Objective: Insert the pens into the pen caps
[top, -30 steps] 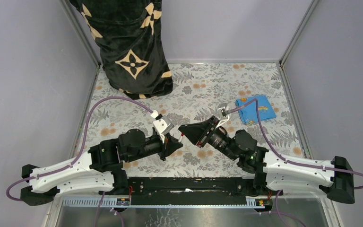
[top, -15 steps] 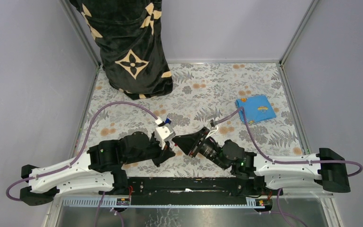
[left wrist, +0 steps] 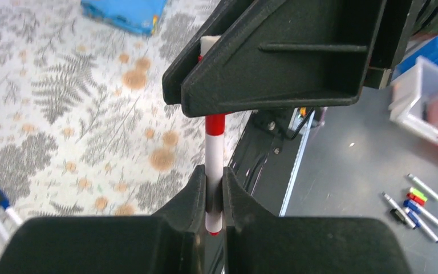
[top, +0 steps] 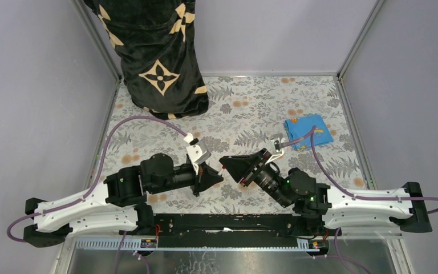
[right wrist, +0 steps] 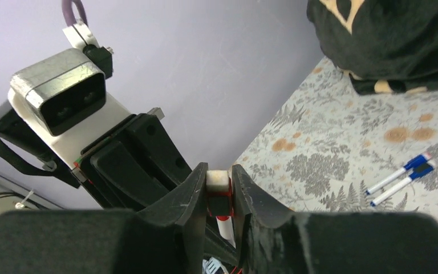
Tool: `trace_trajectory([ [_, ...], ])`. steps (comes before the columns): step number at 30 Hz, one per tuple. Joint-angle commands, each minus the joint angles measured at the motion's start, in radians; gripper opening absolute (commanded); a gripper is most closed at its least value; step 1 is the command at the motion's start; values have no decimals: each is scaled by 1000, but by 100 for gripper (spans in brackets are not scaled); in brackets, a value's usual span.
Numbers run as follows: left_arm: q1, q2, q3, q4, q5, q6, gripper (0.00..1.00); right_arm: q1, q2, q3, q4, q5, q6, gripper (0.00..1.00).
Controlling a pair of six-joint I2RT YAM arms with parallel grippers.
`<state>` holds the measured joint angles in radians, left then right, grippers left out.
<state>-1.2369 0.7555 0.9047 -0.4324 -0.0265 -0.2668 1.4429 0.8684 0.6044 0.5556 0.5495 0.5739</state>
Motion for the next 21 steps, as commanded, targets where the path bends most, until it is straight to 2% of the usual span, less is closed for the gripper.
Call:
trace_trajectory([
  [1, 14, 0, 97, 475, -28, -9, 0, 55, -4, 60, -247, 2, -120, 30],
  [5, 14, 14, 104, 453, 0, -22, 0, 55, -44, 123, -190, -28, -244, 39],
  [10, 14, 7, 92, 439, 22, -30, 0, 55, -118, 153, -199, -113, -306, 52],
  [16, 13, -31, 70, 443, 65, -25, 0, 55, -259, 39, -124, -150, -329, 55],
  [21, 14, -63, 59, 451, 117, -13, 0, 56, -356, -24, -173, -95, -341, 56],
])
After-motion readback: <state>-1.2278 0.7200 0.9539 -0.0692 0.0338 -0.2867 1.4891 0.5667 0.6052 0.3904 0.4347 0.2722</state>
